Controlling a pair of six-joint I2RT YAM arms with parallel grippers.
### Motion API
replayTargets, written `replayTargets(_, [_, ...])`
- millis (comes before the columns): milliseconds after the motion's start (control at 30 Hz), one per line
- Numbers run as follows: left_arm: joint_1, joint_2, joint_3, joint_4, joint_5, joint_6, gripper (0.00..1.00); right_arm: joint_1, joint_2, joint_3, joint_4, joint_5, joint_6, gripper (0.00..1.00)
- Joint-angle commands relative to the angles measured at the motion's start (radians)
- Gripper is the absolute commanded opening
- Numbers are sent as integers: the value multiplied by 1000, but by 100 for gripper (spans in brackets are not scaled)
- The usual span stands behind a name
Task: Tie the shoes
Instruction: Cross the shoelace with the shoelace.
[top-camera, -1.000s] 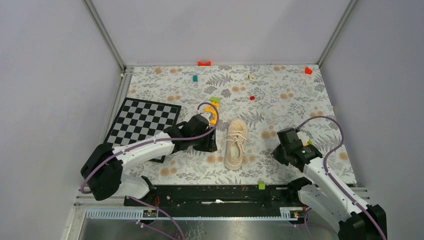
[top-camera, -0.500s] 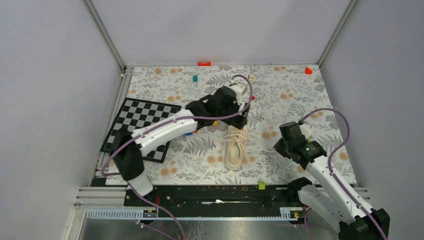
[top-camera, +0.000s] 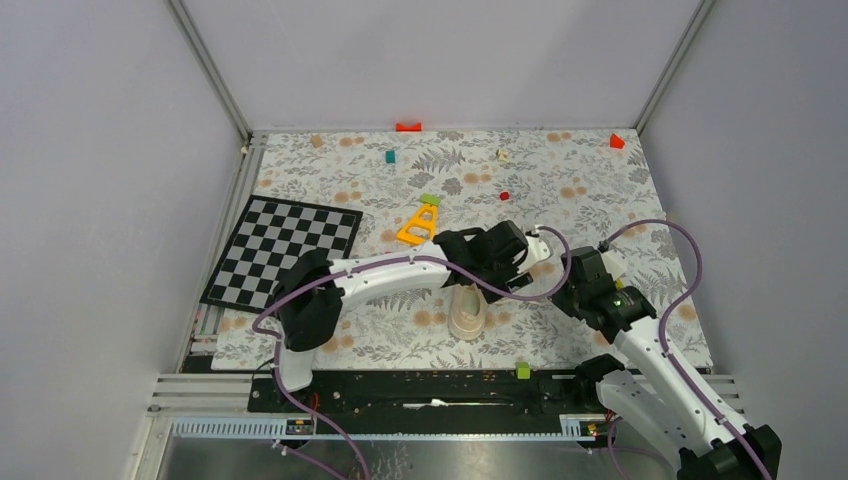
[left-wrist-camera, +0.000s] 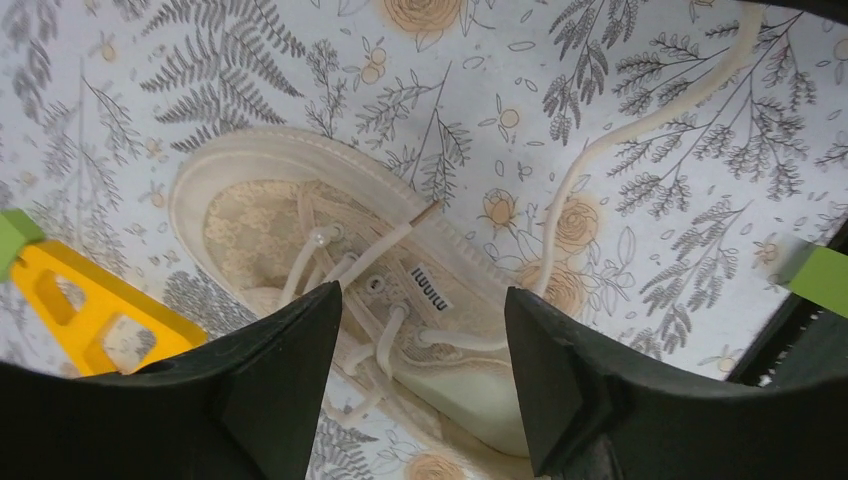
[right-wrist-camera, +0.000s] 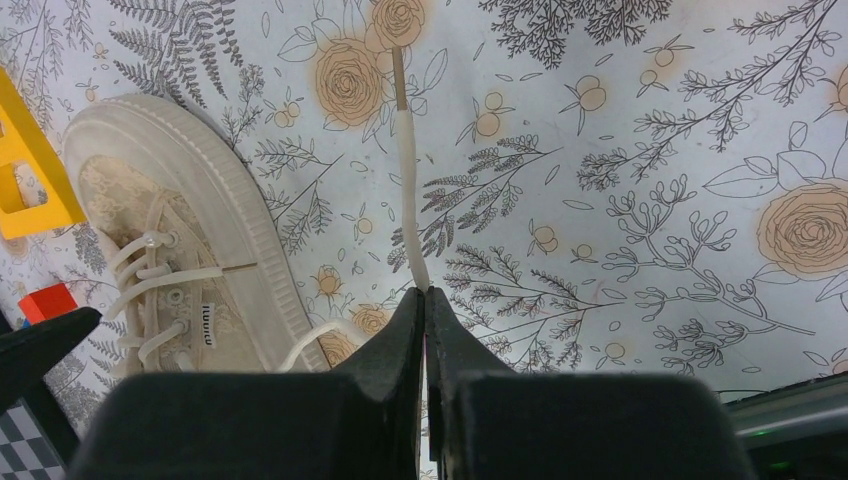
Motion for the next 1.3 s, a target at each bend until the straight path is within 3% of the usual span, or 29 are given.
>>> replayTargets(0, [-22,8,6,106,-63,147,67,-2,9,-2,1,16,5,0])
replayTargets(233, [-26,69,2,143,-59,204,64,-1,15,2,4,15,2,0])
replayTargets(867, [-21,117,-104,201,-218,278,57,-2,1,10,-6,14,18,0])
replayTargets(1067, [-15,137,-83,176,-211,276,32,-2,-2,23,-15,20,18,0])
replayTargets(1200, [-14,127,-63,163,-207,267,3,-1,-8,30,-24,26,18,0])
replayTargets(1267, [-10,108,-55,164,-211,253,0,-1,-12,37,-29,29,19,0])
